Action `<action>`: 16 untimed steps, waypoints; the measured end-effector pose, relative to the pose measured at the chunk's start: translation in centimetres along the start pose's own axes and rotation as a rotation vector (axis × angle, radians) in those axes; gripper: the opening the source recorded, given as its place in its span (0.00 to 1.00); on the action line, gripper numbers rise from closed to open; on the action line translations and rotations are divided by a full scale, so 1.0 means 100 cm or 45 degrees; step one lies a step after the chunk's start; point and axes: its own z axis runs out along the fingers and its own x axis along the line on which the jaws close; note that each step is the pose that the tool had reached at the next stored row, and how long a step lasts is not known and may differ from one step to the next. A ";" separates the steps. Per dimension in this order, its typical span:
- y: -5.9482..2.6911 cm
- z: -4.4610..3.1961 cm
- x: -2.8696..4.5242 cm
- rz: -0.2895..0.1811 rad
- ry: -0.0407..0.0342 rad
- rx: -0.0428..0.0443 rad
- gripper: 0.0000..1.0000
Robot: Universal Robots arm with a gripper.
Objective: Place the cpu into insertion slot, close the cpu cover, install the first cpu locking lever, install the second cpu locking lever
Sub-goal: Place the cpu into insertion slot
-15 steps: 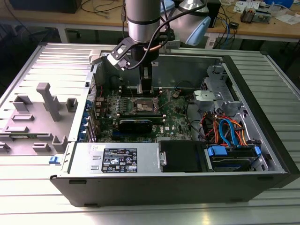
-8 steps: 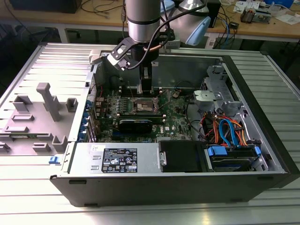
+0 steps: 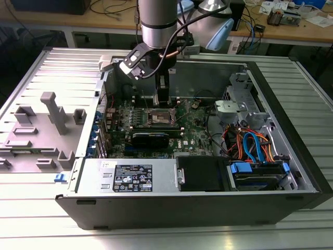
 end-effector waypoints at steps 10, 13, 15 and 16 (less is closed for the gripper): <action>-0.0031 0.0235 0.0055 0.000 0.0000 -0.002 0.54; -0.0055 0.0290 0.0054 0.000 -0.0002 -0.005 0.54; -0.0064 0.0323 0.0053 0.000 -0.0002 -0.005 0.54; -0.0069 0.0371 0.0053 0.001 -0.0003 -0.005 0.54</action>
